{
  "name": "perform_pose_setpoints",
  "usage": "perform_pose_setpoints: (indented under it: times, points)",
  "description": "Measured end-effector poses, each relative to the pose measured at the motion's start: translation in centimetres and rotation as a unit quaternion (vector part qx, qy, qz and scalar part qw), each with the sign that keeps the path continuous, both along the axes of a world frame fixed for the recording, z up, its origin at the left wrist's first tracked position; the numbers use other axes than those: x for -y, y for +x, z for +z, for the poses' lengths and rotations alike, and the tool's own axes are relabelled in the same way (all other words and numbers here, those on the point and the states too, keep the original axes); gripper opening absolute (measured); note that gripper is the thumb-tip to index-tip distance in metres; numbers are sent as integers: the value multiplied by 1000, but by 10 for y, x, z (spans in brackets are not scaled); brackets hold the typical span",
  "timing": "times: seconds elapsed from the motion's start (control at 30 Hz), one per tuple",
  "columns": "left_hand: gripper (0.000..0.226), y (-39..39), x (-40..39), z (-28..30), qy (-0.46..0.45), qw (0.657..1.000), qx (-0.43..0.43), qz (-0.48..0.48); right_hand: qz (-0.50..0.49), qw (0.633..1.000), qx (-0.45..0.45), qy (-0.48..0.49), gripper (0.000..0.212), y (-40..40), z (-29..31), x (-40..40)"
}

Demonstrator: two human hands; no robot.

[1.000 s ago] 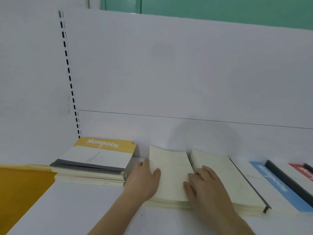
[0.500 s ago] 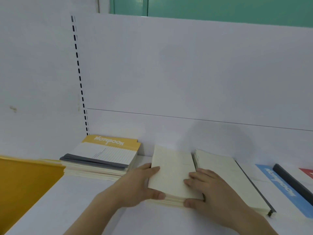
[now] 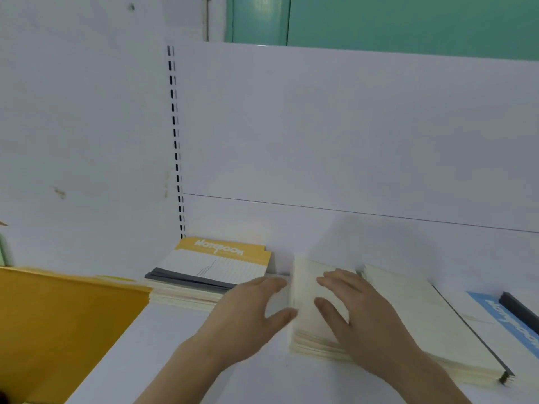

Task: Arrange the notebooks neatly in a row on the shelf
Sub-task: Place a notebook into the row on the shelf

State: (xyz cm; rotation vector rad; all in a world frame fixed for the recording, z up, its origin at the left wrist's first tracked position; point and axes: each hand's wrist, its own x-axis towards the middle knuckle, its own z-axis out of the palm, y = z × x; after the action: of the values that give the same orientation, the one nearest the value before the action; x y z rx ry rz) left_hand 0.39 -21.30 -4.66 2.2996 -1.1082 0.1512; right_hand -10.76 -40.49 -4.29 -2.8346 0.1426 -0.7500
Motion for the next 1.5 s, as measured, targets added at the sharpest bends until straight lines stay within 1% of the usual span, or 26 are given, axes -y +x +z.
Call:
perform_pose_setpoints:
  times: [0.07, 0.1, 0.17, 0.23, 0.33, 0.4, 0.43, 0.53, 0.6, 0.67, 0.7, 0.77, 0.83, 0.87, 0.9, 0.93, 0.97, 1.0, 1.07, 1.13, 1.23, 1.33, 1.4, 1.43, 1.47, 1.5]
  points:
    - [48, 13, -15, -4, -25, 998, 41, 49, 24, 1000, 16, -1, 57, 20, 0, -21]
    - [49, 22, -23, -10, -15, 994, 64, 85, 33, 999, 15, -2, 58, 31, -1, -33]
    - [62, 40, -41, -22, 52, 983, 94, 151, 42, 999, 2, -11, 57, 54, -5, -54]
    - [70, 56, -56, -33, 102, 970, 111, 193, 38, 999, -16, -25, 64, 76, -12, -70]
    - [78, 71, -73, -44, 115, 968, 114, 193, 6, 997, -70, -33, 71, 100, -24, -86]
    - [84, 77, -80, -48, 128, 965, 137, 182, -2, 995, -89, -49, 60, 105, -28, -92]
    - [82, 76, -83, -46, 124, 966, 142, 176, -1, 995, -71, -63, 52, 106, -28, -95]
    - [64, 73, -89, -37, 54, 982, 107, 144, -14, 997, -17, -74, 36, 104, -18, -103]
    - [57, 73, -94, -35, -43, 986, 89, 133, -41, 996, -11, -84, 34, 98, -9, -105]
    - [53, 63, -97, -29, -165, 973, 63, 148, -89, 992, 20, -88, 28, 88, 1, -111]
    - [53, 57, -98, -24, -214, 963, 33, 163, -112, 988, 52, -95, 25, 83, 7, -117]
    - [65, 44, -98, -12, -263, 950, -48, 159, -139, 975, 144, -99, 20, 72, 11, -130]
    - [71, 30, -99, 0, -286, 939, -157, 112, -113, 968, 194, -107, 21, 67, 6, -151]
    - [60, 23, -98, 7, -309, 922, -221, 77, -83, 969, 206, -111, 22, 66, 1, -161]
    - [40, 19, -96, 10, -335, 903, -266, 54, -45, 970, 214, -110, 24, 68, -7, -169]
    - [23, 18, -95, 12, -360, 888, -281, 49, -6, 973, 208, -99, 27, 70, -17, -176]
    - [19, 18, -95, 11, -377, 881, -281, 59, 29, 978, 190, -84, 32, 72, -27, -181]
    - [26, 20, -97, 8, -390, 877, -271, 78, 56, 983, 156, -79, 40, 74, -35, -184]
    - [32, 30, -108, 4, -413, 869, -244, 123, 73, 986, 88, -118, 54, 76, -49, -180]
    - [32, 43, -121, -1, -437, 858, -218, 156, 39, 990, 72, -117, 56, 76, -46, -168]
    - [35, 54, -138, -7, -465, 838, -229, 168, -47, 993, 75, -73, 54, 83, -28, -148]
    - [34, 54, -147, -15, -458, 835, -256, 165, -75, 994, -58, -55, 62, 101, -17, -132]
    - [33, 53, -151, -18, -448, 842, -258, 157, -77, 987, -119, -77, 72, 111, -18, -124]
    - [33, 54, -152, -19, -446, 844, -254, 152, -71, 986, -117, -94, 75, 115, -22, -119]
    - [33, 54, -153, -19, -445, 847, -250, 151, -66, 988, -91, -106, 67, 117, -26, -116]
    - [32, 54, -154, -19, -443, 849, -246, 152, -63, 990, -45, -119, 52, 117, -26, -115]
